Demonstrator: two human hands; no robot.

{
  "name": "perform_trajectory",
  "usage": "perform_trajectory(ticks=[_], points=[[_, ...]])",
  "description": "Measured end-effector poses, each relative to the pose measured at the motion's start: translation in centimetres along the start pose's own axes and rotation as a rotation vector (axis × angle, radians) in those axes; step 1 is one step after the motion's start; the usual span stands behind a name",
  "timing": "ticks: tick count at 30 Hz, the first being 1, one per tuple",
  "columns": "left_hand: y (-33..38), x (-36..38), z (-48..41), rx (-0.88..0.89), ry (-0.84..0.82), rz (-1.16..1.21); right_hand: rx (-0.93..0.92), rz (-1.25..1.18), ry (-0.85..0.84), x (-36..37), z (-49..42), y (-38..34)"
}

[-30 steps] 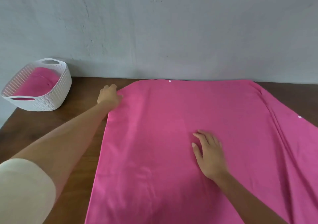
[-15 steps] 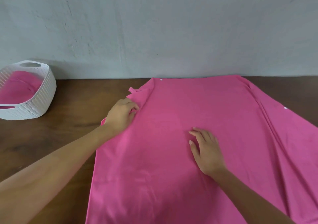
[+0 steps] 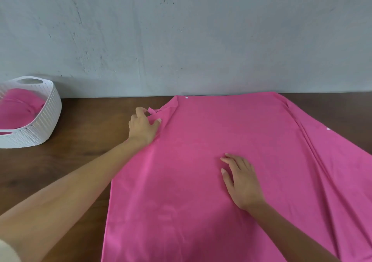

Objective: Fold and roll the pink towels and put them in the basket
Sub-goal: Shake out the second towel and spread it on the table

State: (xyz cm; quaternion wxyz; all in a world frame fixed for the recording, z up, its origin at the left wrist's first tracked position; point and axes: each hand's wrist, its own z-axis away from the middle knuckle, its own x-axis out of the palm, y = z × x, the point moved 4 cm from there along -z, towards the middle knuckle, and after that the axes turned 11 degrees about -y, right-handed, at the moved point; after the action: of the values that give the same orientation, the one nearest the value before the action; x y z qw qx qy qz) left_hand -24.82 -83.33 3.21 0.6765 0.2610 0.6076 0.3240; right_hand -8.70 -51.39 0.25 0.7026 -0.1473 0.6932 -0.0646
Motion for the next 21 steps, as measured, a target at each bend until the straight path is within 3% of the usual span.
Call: perform_trajectory(ticks=[4, 8, 12, 16, 21], points=[[-0.6, -0.6, -2.5, -0.063, -0.024, 0.126, 0.002, -0.006, -0.004, 0.0, 0.0, 0.1], [0.4, -0.4, -3.9, 0.030, -0.096, 0.192, 0.003, -0.015, 0.002, 0.0, 0.1, 0.0], [1.3, -0.7, -4.9, 0.102, -0.061, 0.115, 0.008, -0.006, -0.004, 0.0, 0.0, 0.0], [1.8, -0.4, -5.7, 0.054, -0.090, 0.044, 0.004, -0.016, 0.004, 0.0, 0.1, 0.0], [3.4, -0.1, -6.5, 0.103, -0.094, -0.201, 0.014, -0.011, -0.005, -0.1, 0.1, -0.1]])
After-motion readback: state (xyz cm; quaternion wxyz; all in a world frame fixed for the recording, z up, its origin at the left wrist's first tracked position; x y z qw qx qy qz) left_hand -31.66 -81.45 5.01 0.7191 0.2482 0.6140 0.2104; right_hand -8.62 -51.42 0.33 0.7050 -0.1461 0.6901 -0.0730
